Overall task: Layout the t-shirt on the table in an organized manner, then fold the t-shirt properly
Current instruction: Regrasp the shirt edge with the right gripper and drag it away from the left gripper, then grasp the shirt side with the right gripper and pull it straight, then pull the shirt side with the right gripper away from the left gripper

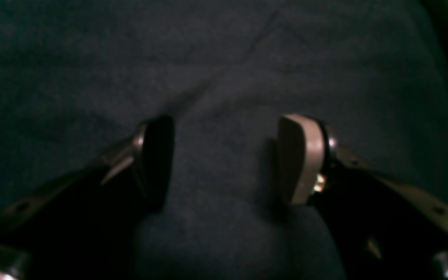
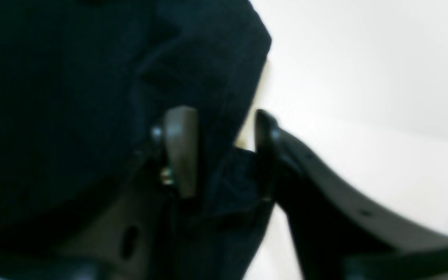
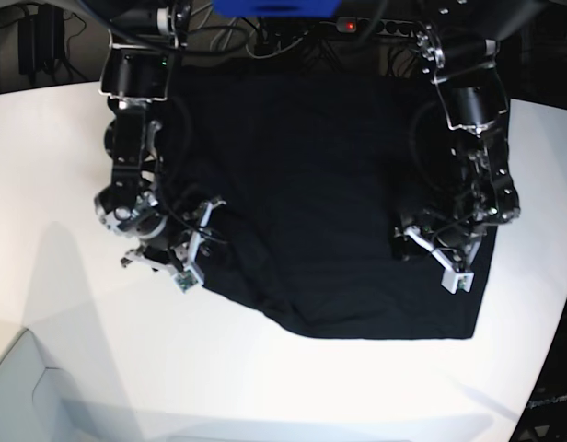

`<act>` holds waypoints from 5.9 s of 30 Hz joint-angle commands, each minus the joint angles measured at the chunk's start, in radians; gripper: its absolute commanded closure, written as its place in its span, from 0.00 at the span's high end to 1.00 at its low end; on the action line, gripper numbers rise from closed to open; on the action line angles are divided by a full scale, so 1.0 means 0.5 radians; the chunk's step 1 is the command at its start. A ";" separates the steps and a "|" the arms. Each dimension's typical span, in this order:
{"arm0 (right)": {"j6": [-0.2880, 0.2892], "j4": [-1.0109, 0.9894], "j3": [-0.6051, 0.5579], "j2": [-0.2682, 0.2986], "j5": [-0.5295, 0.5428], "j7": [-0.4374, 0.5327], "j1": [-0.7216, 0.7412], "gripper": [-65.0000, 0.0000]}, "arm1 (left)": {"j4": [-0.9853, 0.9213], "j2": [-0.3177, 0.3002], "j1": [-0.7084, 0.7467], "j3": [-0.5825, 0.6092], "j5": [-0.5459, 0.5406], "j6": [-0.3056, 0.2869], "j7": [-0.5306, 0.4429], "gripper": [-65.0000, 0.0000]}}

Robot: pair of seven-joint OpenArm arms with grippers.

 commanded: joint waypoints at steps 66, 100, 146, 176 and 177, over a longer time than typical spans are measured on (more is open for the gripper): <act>-0.001 0.411 -0.069 0.188 0.011 -0.520 0.009 0.27 | -0.004 -0.194 0.017 -0.005 0.070 0.035 0.088 0.64; -0.957 -0.823 -0.361 0.350 0.017 0.535 0.693 0.44 | -0.004 -0.191 0.029 -0.002 0.070 0.035 0.094 0.64; -0.761 -1.071 0.087 0.335 0.014 0.876 0.687 0.49 | -0.004 -0.188 0.029 0.007 0.074 0.039 0.113 0.64; -0.359 0.132 -0.404 0.430 0.011 -0.085 -0.267 0.00 | 0.067 -0.188 -0.109 0.007 0.070 0.035 0.098 0.64; -0.245 0.236 -0.471 0.470 0.011 -0.118 -0.326 0.00 | 0.067 -0.188 -0.109 0.007 0.070 0.035 0.091 0.64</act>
